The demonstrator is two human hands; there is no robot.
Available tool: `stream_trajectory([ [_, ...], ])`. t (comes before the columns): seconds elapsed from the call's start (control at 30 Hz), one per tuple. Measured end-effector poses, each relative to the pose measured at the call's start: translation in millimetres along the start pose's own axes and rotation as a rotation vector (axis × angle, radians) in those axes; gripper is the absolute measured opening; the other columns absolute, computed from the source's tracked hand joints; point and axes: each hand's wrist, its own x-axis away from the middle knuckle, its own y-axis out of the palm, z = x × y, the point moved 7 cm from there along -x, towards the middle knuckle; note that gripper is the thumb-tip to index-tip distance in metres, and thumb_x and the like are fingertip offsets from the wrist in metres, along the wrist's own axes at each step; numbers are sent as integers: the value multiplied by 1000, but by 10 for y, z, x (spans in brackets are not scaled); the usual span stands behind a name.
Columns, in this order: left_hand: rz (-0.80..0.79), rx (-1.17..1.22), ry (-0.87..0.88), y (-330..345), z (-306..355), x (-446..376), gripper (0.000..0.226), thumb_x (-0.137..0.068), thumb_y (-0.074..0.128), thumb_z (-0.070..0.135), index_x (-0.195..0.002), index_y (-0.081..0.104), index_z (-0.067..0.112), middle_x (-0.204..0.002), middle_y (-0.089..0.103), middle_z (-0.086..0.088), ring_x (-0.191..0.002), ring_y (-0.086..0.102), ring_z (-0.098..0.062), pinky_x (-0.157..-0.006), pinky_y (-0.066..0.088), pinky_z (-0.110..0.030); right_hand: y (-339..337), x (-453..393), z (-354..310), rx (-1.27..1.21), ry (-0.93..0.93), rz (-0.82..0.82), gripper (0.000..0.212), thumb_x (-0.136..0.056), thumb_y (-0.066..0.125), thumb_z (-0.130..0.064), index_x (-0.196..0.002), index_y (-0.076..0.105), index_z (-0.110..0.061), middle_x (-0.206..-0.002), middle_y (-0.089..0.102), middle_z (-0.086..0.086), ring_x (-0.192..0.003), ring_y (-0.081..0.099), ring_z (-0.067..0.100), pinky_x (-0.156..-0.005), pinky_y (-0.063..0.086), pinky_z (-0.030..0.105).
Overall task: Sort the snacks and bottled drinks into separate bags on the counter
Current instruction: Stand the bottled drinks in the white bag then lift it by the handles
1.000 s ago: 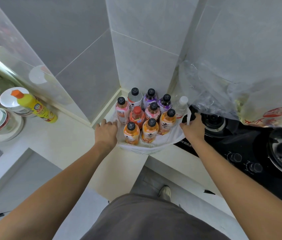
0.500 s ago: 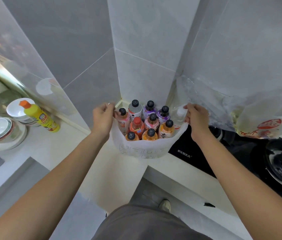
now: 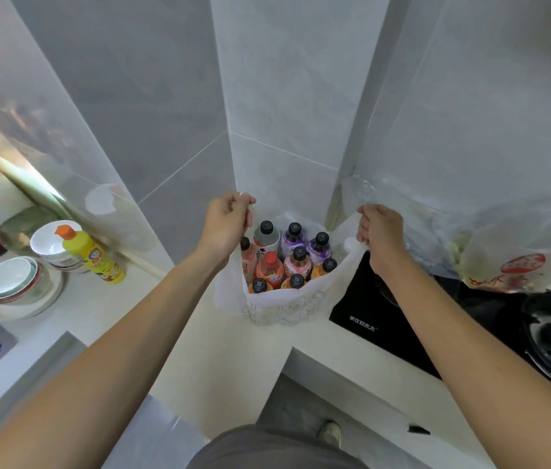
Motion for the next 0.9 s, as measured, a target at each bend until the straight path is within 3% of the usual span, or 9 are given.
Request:
stream_trajectory([
  [0.23, 40, -107, 128, 162, 534, 121, 21, -101, 52, 17, -83, 62, 11, -60, 45, 1, -44, 34, -9, -44, 30, -21, 25, 214, -348, 38, -98, -52, 19, -95, 53, -4, -82, 66, -6, -52, 38, -4, -48, 29, 12, -50, 26, 29],
  [0.47, 183, -85, 160, 242, 887, 435, 23, -101, 51, 11, -86, 66, 1, -56, 41, 1, -40, 31, -7, -45, 28, -24, 5, 487, -648, -24, -153, -140, 26, -96, 53, -3, -73, 64, -9, -51, 36, -3, -48, 29, 14, -50, 25, 30],
  [0.67, 297, -99, 175, 186, 1052, 810, 27, -103, 51, 16, -81, 66, 9, -60, 43, 1, -43, 31, -8, -47, 26, -25, -96, 802, -815, -77, -191, -244, 28, -100, 53, -2, -74, 63, -9, -45, 38, -9, -42, 30, 9, -46, 26, 26],
  [0.9, 262, -76, 229, 349, 1370, 1362, 27, -101, 51, 15, -81, 67, 10, -61, 42, 0, -51, 31, -13, -51, 25, -26, -502, 1198, -952, -88, -231, -201, 30, -99, 55, -4, -72, 65, -11, -50, 39, -6, -46, 31, 10, -49, 26, 28],
])
